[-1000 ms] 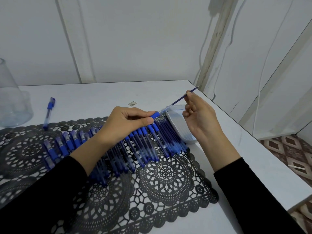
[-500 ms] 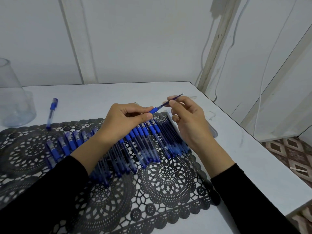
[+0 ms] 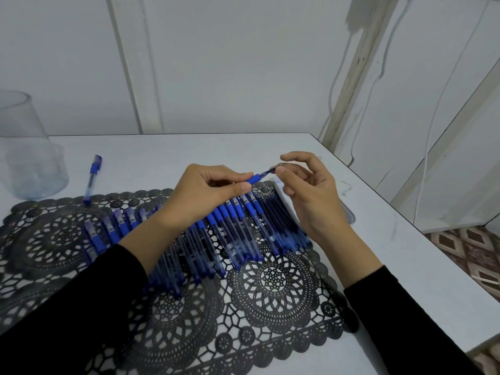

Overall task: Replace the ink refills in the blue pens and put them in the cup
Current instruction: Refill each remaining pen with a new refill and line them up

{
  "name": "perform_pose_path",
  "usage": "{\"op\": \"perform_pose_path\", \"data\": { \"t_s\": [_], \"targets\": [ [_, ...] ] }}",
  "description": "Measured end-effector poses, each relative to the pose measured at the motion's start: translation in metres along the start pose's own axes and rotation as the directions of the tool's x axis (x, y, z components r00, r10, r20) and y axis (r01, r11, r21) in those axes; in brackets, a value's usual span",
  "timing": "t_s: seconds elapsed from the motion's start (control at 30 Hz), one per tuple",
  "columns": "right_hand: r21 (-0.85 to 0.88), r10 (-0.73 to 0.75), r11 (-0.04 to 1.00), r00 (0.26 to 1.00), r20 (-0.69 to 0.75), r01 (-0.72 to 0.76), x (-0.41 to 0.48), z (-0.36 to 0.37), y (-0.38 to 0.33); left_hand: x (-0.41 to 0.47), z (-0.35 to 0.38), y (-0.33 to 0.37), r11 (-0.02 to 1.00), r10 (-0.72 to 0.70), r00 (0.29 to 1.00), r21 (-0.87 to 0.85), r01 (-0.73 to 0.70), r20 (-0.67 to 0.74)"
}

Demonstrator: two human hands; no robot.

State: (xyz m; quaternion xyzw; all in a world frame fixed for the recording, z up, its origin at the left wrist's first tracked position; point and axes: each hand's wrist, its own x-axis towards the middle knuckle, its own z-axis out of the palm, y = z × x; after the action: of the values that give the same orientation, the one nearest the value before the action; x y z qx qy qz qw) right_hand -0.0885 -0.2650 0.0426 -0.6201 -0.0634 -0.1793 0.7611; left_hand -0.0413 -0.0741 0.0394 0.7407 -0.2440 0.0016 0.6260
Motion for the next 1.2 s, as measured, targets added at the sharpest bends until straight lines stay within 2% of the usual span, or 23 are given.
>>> {"op": "perform_pose_path", "data": {
  "t_s": [0.4, 0.6, 0.73, 0.8, 0.9, 1.0, 1.1, 1.2],
  "targets": [
    [-0.125, 0.003, 0.992, 0.990, 0.144, 0.016, -0.001, 0.020, 0.005, -0.018, -0.028, 0.013, 0.997, 0.005, 1.000, 0.079, -0.006, 0.006],
    [-0.199, 0.102, 0.979, 0.948, 0.301, -0.042, -0.007, 0.062, 0.011, -0.056, -0.073, 0.013, 0.981, 0.029, 0.999, 0.192, -0.021, -0.039],
    [-0.135, 0.238, 0.970, 0.887, 0.395, -0.200, -0.014, 0.095, 0.009, -0.084, -0.105, 0.010, 0.985, -0.015, 0.987, 0.167, 0.042, -0.160],
    [-0.204, 0.263, 0.960, 0.866, 0.426, -0.192, -0.018, 0.110, 0.010, -0.100, -0.120, 0.008, 0.987, -0.055, 0.970, 0.134, 0.089, -0.235],
    [-0.391, 0.260, 0.919, 0.827, 0.498, -0.054, -0.027, 0.130, 0.014, -0.122, -0.139, 0.005, 0.982, -0.059, 0.952, 0.154, 0.109, -0.300],
    [-0.516, 0.241, 0.839, 0.731, 0.639, 0.175, -0.038, 0.145, 0.018, -0.139, -0.151, 0.007, 0.971, -0.061, 0.949, 0.200, 0.127, -0.309],
    [-0.577, 0.271, 0.697, 0.588, 0.762, 0.427, -0.050, 0.156, 0.016, -0.152, -0.157, 0.003, 0.964, -0.066, 0.939, 0.223, 0.147, -0.336],
    [-0.540, 0.255, 0.529, 0.484, 0.837, 0.655, -0.060, 0.163, 0.015, -0.165, -0.162, 0.000, 0.954, -0.052, 0.941, 0.261, 0.145, -0.335]
  ]
}}
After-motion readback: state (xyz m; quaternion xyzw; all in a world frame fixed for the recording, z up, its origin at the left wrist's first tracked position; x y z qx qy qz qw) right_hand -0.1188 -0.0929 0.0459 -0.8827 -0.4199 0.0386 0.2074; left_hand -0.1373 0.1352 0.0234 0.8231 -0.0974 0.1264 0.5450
